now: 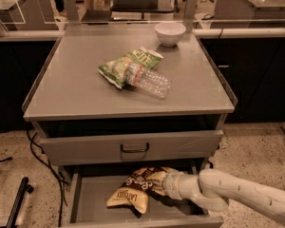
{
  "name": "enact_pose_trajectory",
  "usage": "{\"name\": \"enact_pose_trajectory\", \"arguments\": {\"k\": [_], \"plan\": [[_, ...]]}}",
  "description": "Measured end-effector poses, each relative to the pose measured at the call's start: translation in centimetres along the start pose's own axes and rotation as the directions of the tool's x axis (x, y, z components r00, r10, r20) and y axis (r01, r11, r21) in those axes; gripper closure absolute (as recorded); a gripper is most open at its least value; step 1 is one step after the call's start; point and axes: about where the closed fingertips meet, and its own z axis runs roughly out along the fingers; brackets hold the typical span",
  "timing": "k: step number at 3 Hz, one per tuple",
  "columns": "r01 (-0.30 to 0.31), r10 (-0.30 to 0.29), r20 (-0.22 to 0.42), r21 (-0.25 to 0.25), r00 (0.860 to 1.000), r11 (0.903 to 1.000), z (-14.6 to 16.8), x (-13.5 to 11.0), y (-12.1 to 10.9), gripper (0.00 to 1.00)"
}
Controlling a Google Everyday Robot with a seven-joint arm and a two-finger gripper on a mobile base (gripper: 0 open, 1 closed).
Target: Place brown chip bag into middle drawer
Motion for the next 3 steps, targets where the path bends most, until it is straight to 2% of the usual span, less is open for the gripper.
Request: {"name": "enact_pose_trajectory", "arguments": {"k": [1,2,3], "plan": [[0.049,-0.049,0.008,-0.007,0.999,0.9988,0.5,-0.4,0.0,1.0],[0.122,-0.122,0.026,-0.011,0.992,0.9925,1.0,-0.8,0.0,1.0],[0.197,-0.197,0.053,-0.001,0.979,0.9803,1.3,-1.4,0.0,1.0]]}}
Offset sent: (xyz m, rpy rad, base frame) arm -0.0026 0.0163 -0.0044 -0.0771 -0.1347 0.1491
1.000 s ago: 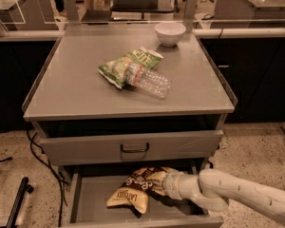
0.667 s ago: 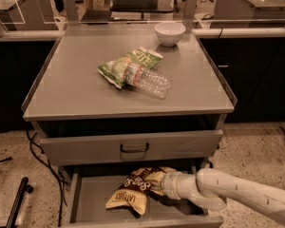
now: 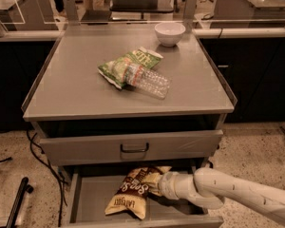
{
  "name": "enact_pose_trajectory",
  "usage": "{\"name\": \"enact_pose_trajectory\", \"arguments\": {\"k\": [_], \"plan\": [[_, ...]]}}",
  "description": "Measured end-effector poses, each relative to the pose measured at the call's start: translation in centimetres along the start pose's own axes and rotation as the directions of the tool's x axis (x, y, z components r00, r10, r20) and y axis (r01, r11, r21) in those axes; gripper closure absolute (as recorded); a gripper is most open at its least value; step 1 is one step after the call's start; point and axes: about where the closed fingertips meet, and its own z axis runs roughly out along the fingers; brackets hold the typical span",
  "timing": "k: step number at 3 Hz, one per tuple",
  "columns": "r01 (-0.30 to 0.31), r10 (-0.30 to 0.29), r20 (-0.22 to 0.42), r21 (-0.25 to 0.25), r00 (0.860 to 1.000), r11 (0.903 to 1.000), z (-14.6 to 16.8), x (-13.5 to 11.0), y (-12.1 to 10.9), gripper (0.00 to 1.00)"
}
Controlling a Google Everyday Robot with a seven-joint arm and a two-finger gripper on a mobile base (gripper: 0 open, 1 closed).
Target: Place brown chip bag into middle drawer
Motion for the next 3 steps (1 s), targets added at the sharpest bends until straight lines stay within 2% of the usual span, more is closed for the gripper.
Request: {"name": "enact_pose_trajectory", "arguments": {"k": [1,2,3], "plan": [[0.069,-0.069,0.013,0.002,0.998,0.9976,0.3,-0.4,0.1,1.0],[0.134,-0.134,0.02,0.006,0.991,0.991,0.9,-0.5,0.1,1.0],[0.208,-0.208,0.012,0.004,0.978,0.9782,1.6,-0.3,0.4,1.0]]}}
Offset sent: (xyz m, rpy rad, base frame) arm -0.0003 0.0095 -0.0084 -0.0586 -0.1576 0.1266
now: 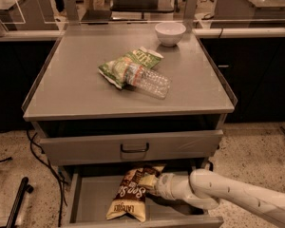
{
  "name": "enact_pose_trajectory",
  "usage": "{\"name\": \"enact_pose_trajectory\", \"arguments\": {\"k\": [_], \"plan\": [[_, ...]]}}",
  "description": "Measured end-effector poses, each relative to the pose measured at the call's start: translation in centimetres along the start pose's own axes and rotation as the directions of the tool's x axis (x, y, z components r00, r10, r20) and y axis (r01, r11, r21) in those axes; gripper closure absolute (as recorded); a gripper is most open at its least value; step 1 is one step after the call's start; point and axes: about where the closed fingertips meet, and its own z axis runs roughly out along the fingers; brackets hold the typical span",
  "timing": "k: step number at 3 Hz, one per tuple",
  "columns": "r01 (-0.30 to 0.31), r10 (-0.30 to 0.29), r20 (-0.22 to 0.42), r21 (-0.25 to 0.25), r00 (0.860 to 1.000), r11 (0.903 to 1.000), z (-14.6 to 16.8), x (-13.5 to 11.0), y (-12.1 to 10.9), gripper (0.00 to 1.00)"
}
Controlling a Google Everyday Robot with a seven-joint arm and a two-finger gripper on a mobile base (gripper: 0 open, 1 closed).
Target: Place brown chip bag into middle drawer
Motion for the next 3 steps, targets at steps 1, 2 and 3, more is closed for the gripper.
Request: {"name": "enact_pose_trajectory", "arguments": {"k": [1,2,3], "plan": [[0.013,-0.013,-0.004,-0.003,1.0,0.9999,0.09,0.02,0.07,1.0],[0.041,-0.042,-0.012,-0.01,0.999,0.9991,0.29,0.06,0.22,1.0],[0.122,-0.123,-0.021,-0.049,0.992,0.9913,0.84,0.42,0.64,1.0]]}}
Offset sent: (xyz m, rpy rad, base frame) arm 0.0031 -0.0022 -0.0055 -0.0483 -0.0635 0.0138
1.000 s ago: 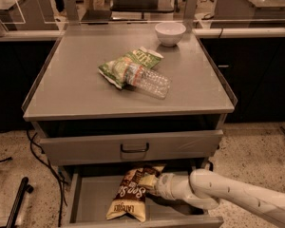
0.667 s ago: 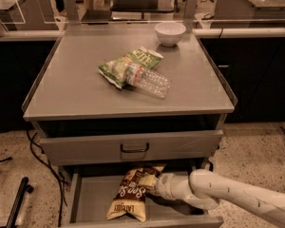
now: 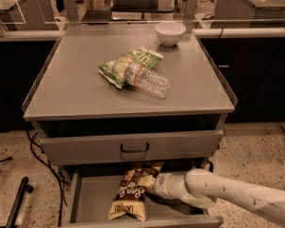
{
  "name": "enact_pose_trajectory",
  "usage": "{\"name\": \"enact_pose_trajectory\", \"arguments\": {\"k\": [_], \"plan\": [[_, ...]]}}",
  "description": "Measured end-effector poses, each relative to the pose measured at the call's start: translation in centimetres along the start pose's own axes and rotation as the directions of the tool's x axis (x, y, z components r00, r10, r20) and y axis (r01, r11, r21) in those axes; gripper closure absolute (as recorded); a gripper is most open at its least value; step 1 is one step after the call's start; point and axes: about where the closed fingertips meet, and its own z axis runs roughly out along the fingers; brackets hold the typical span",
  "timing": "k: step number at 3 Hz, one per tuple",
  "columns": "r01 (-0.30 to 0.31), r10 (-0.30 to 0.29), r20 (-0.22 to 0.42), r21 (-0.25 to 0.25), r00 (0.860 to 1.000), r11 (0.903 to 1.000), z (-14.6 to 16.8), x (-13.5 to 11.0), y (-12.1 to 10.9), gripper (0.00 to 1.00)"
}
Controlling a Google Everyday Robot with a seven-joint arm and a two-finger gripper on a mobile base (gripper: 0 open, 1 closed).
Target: Place brown chip bag into middle drawer
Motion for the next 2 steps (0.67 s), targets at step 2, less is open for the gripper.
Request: {"name": "enact_pose_trajectory", "arguments": {"k": [2], "plan": [[0.138,-0.138,-0.011,-0.037,0.99,0.9898,0.8,0.98,0.47,1.0]]}}
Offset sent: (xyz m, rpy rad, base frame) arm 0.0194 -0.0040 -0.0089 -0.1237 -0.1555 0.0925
